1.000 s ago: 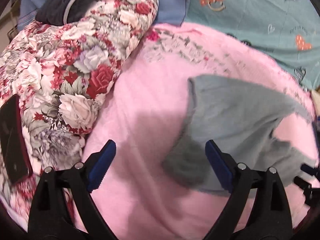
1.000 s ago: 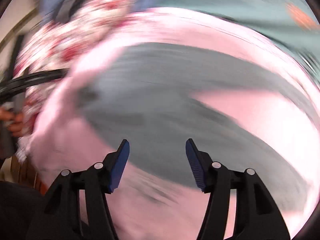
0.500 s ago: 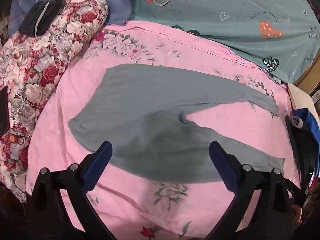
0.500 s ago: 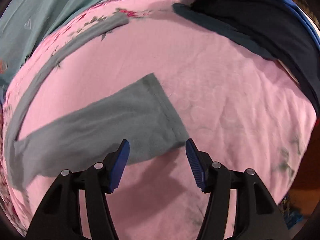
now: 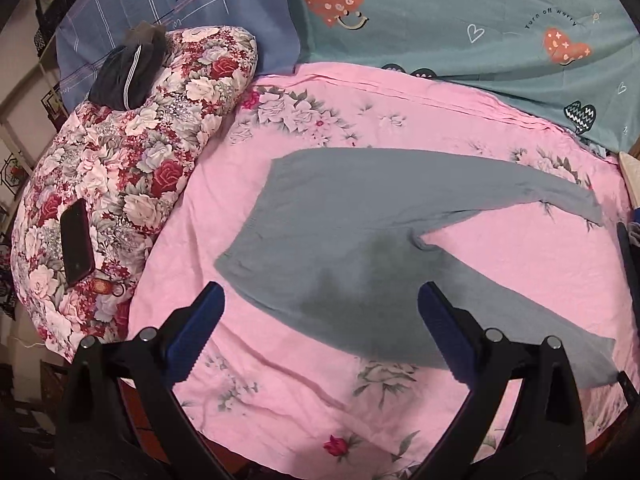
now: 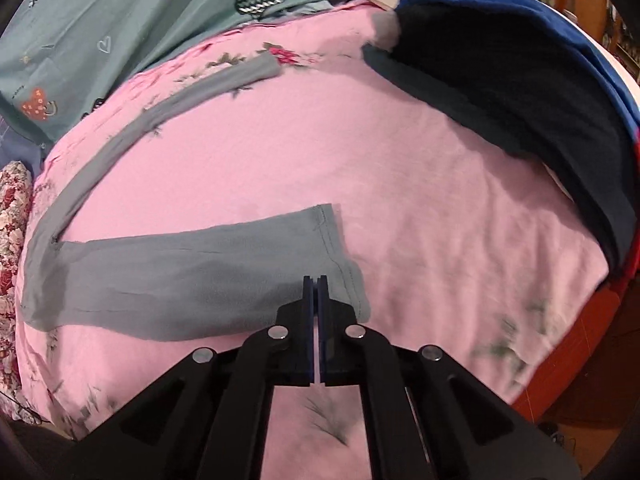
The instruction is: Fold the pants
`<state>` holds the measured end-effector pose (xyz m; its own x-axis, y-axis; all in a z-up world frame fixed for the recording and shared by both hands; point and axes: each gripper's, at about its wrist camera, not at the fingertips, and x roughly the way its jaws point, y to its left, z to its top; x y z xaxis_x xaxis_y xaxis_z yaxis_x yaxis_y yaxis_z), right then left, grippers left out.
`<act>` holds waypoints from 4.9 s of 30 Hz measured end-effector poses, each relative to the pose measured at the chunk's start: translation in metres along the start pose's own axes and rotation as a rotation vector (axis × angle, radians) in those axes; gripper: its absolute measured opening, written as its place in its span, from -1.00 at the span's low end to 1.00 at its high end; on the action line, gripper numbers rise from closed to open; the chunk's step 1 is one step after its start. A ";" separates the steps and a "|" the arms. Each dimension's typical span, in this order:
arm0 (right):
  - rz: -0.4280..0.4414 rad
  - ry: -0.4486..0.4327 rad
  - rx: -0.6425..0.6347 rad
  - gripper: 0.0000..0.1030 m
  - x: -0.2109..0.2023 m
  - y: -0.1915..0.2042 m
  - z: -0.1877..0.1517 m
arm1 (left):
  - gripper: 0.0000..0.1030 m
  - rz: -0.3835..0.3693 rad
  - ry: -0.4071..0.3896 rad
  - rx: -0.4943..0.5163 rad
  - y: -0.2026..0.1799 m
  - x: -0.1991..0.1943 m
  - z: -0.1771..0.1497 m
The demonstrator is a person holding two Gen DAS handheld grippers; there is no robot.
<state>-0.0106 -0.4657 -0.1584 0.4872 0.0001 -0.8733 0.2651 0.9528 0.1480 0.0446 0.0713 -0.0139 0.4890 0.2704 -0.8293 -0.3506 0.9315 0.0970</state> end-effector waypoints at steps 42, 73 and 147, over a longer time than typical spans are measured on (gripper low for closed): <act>0.045 -0.040 0.076 -0.99 0.197 0.120 0.284 | 0.94 -0.037 0.248 0.079 -0.075 0.124 0.059; 0.009 -0.164 -0.210 0.23 0.037 0.218 0.154 | 0.94 0.015 0.065 0.262 0.076 0.156 0.127; 0.411 0.437 -1.204 -0.95 0.063 0.508 -0.072 | -0.91 -0.628 0.245 0.651 0.134 0.190 0.017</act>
<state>0.0949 0.0401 -0.1721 -0.0090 0.2291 -0.9733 -0.8360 0.5323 0.1331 0.1038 0.2511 -0.1489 0.2295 -0.3180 -0.9199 0.4734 0.8623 -0.1800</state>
